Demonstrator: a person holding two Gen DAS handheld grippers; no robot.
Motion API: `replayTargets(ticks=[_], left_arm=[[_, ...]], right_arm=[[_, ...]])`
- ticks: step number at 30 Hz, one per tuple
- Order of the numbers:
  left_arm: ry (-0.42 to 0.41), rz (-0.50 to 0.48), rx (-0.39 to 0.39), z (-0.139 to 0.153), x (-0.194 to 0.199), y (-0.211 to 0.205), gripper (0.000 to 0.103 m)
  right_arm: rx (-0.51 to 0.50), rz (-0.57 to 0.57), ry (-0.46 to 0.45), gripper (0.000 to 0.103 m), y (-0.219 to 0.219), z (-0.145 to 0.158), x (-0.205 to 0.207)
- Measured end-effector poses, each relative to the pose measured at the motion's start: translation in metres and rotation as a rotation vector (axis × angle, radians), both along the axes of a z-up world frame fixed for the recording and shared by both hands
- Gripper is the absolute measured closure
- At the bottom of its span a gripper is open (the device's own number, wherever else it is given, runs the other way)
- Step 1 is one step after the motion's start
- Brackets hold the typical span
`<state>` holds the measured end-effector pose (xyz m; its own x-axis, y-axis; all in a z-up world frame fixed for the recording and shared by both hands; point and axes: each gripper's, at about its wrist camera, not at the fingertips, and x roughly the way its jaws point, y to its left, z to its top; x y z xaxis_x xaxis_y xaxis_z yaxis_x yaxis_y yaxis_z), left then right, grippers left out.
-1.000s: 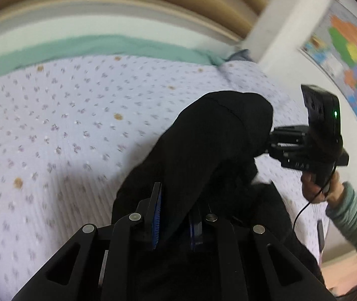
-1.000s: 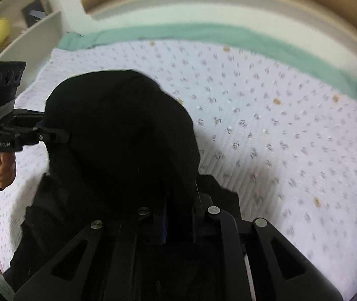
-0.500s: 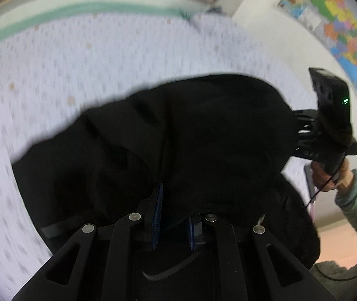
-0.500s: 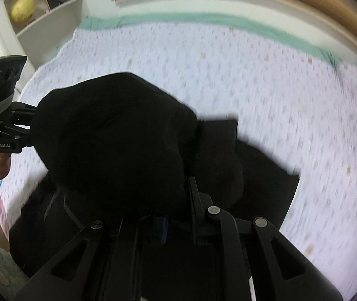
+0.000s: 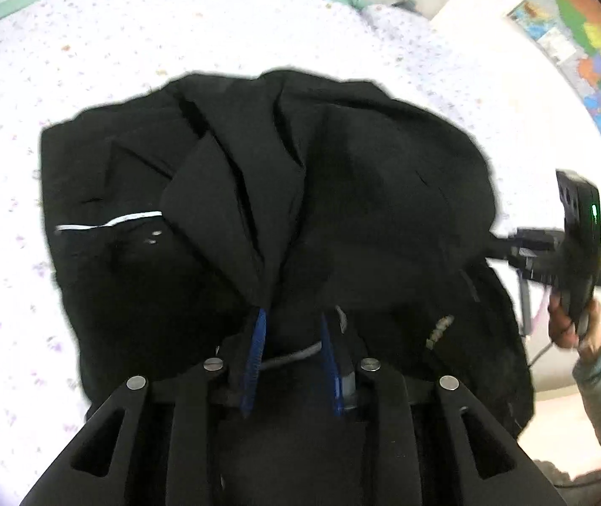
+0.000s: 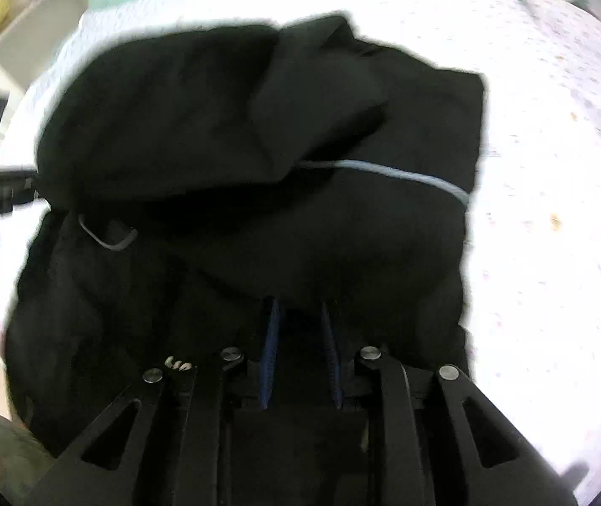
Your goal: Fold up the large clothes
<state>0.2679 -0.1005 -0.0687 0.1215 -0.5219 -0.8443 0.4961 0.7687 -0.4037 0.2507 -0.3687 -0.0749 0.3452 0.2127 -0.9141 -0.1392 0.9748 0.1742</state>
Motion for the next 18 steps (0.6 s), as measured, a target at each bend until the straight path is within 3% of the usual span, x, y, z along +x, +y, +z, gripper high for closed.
replayTargets(ticks=[1,2,3,5,8,9,10,12,14,15,18], left_arm=[[-0.010,0.008,-0.016,0.010,-0.001,0.005,0.075],[-0.022,0.017,-0.034,0.023,0.000,0.007,0.073],[-0.048,0.031,-0.073,0.040,0.003,0.009,0.072],[-0.080,0.053,-0.163,0.062,0.017,0.007,0.052],[-0.079,0.058,-0.288,0.076,0.032,-0.010,0.044],[-0.065,0.056,-0.288,0.071,0.038,-0.018,0.044],[-0.055,0.053,-0.263,0.062,0.041,-0.026,0.044],[-0.019,0.050,-0.184,0.032,0.039,-0.043,0.044],[0.063,0.047,-0.121,-0.003,0.040,-0.053,0.044],[0.105,0.046,-0.054,-0.028,0.039,-0.057,0.044],[0.136,0.055,0.045,-0.070,0.036,-0.063,0.045]], right_arm=[[0.019,-0.006,-0.028,0.077,-0.001,0.017,0.002],[0.042,-0.003,-0.065,0.070,0.001,0.037,0.007],[0.060,0.001,-0.098,0.053,0.010,0.053,0.005],[0.108,0.020,-0.204,0.030,0.017,0.086,0.017],[0.125,0.017,-0.255,0.027,0.059,0.097,0.049],[0.123,0.013,-0.250,0.028,0.068,0.094,0.062],[0.121,0.013,-0.240,0.030,0.078,0.083,0.075],[0.111,0.016,-0.169,0.049,0.089,0.050,0.092],[0.069,0.019,-0.089,0.049,0.099,0.013,0.097],[0.036,0.023,-0.046,0.049,0.100,-0.008,0.099],[0.015,0.007,0.058,0.049,0.103,-0.062,0.092]])
